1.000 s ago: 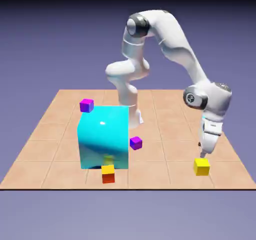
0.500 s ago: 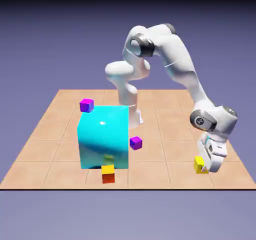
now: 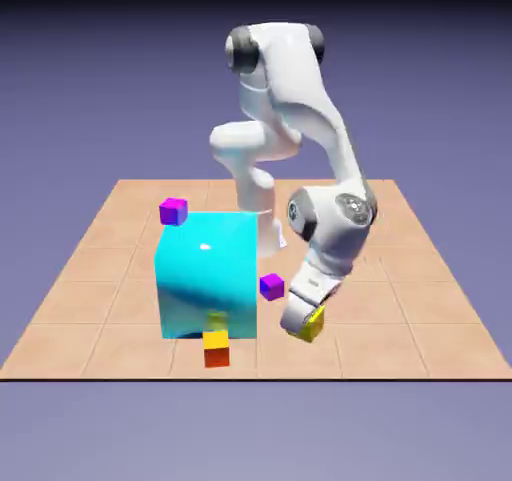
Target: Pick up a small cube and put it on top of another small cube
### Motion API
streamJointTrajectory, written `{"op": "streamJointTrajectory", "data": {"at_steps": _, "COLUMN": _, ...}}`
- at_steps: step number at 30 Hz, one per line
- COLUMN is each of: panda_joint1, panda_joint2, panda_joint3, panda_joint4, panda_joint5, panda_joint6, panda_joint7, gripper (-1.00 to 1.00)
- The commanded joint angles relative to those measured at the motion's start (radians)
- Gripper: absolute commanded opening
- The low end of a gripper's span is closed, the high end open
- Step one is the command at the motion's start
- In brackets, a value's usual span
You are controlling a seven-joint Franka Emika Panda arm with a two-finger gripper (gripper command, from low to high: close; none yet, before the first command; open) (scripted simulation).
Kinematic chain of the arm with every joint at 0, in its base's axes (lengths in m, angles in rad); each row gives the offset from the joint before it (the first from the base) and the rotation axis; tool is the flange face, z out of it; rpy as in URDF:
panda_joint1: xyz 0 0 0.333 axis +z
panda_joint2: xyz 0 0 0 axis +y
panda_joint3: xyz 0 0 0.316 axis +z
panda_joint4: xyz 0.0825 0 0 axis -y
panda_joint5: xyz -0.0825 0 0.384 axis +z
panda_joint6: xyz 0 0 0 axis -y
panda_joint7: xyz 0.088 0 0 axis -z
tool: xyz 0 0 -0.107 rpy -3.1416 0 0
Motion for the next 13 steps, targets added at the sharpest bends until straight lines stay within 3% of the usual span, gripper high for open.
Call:
{"op": "streamJointTrajectory", "data": {"at_steps": 1, "panda_joint1": -0.036, "panda_joint2": -0.014, "panda_joint3": -0.015, "panda_joint4": -0.011, "panda_joint5": 0.009, "panda_joint6": -0.003, "panda_joint7": 0.006, "gripper": -1.00}}
{"op": "streamJointTrajectory", "data": {"at_steps": 5, "panda_joint1": -0.143, "panda_joint2": -0.056, "panda_joint3": -0.059, "panda_joint4": -0.043, "panda_joint5": 0.044, "panda_joint6": -0.014, "panda_joint7": 0.019, "gripper": -1.00}}
{"op": "streamJointTrajectory", "data": {"at_steps": 9, "panda_joint1": -0.155, "panda_joint2": 0.067, "panda_joint3": -0.067, "panda_joint4": -0.085, "panda_joint5": 0.027, "panda_joint6": 0.153, "panda_joint7": 0.033, "gripper": -1.00}}
{"op": "streamJointTrajectory", "data": {"at_steps": 10, "panda_joint1": -0.155, "panda_joint2": 0.067, "panda_joint3": -0.067, "panda_joint4": -0.085, "panda_joint5": 0.027, "panda_joint6": 0.153, "panda_joint7": 0.033, "gripper": 1.00}}
{"op": "streamJointTrajectory", "data": {"at_steps": 13, "panda_joint1": -0.148, "panda_joint2": 0.003, "panda_joint3": -0.063, "panda_joint4": -0.063, "panda_joint5": 0.036, "panda_joint6": 0.066, "panda_joint7": 0.025, "gripper": 1.00}}
